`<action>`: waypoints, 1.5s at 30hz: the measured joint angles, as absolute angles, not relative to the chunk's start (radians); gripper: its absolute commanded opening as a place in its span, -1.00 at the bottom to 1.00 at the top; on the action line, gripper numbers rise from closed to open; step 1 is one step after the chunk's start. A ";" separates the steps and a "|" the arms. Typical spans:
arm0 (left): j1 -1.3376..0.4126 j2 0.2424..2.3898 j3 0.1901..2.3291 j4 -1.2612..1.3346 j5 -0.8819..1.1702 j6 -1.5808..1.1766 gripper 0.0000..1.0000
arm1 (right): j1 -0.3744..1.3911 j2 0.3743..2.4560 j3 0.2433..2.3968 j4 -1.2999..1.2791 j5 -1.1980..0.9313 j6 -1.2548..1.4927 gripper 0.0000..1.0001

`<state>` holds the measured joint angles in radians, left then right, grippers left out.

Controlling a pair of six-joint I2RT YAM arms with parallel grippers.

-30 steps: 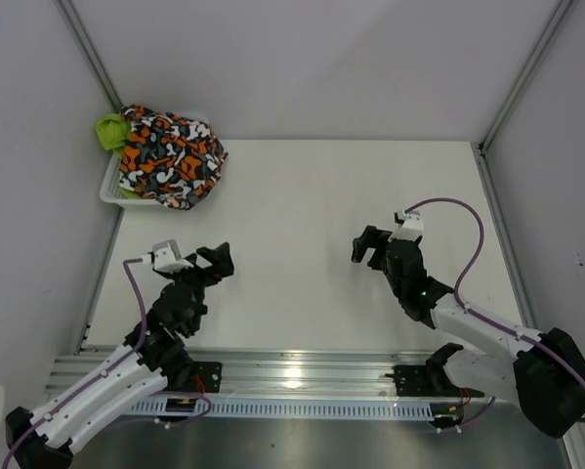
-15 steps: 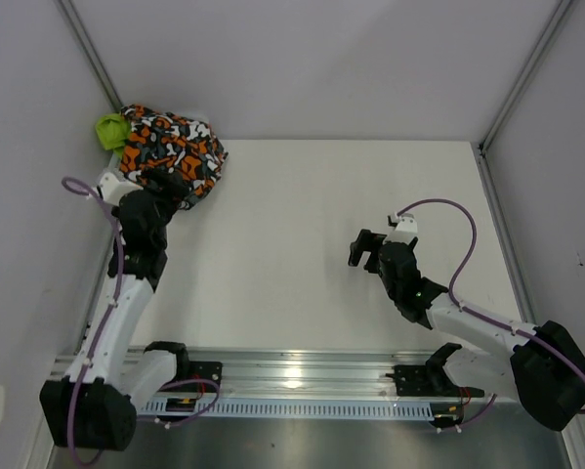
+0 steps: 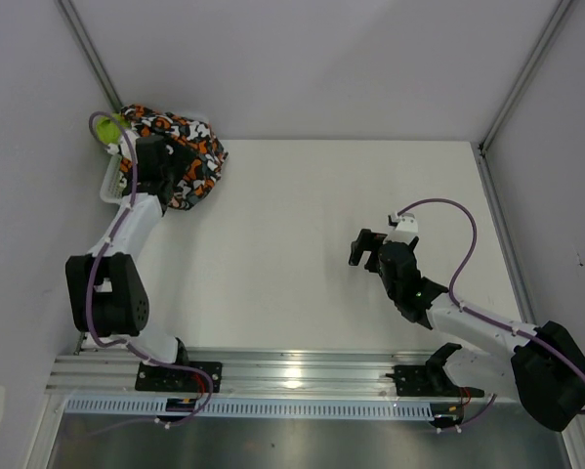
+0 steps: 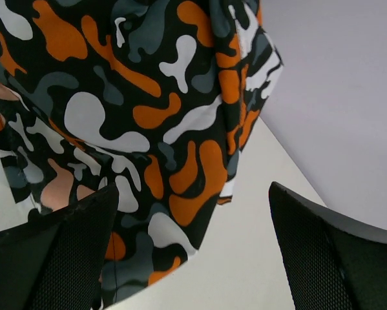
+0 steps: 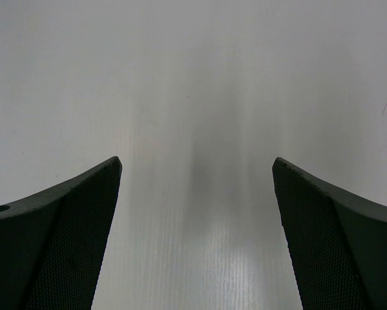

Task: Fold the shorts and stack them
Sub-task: Grab the shorts from the pile, then move the shorts to the center of the board

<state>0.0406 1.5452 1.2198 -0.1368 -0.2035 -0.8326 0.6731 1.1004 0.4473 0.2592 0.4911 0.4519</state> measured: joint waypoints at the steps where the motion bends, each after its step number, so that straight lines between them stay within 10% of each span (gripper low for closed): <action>1: 0.041 1.568 1.233 -0.136 -0.205 -0.837 0.98 | 0.673 1.100 0.447 0.260 0.491 0.452 0.99; 8: 0.044 1.826 1.473 -0.207 -0.223 -0.855 0.85 | 0.673 1.100 0.447 0.259 0.492 0.452 0.99; 11: 0.045 1.887 1.528 -0.210 -0.225 -0.868 -0.21 | 0.673 1.100 0.447 0.260 0.493 0.452 0.99; 12: 0.045 1.891 1.528 -0.216 -0.230 -0.874 -0.83 | 0.673 1.100 0.447 0.259 0.493 0.452 0.99; 13: 0.046 1.892 1.528 -0.220 -0.234 -0.875 -1.00 | 0.673 1.100 0.447 0.259 0.493 0.452 0.99; 22: 0.045 1.804 1.477 -0.147 -0.241 -0.845 -1.00 | 0.673 1.104 0.448 0.259 0.500 0.452 0.99; 45: -0.366 0.794 1.209 0.083 -0.155 -0.625 -1.00 | 0.674 1.029 0.447 0.257 0.580 0.452 0.99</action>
<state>-0.3660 0.7940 1.2087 0.0830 -0.1547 -0.6254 0.6743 1.0294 0.4465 0.2569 0.5797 0.4519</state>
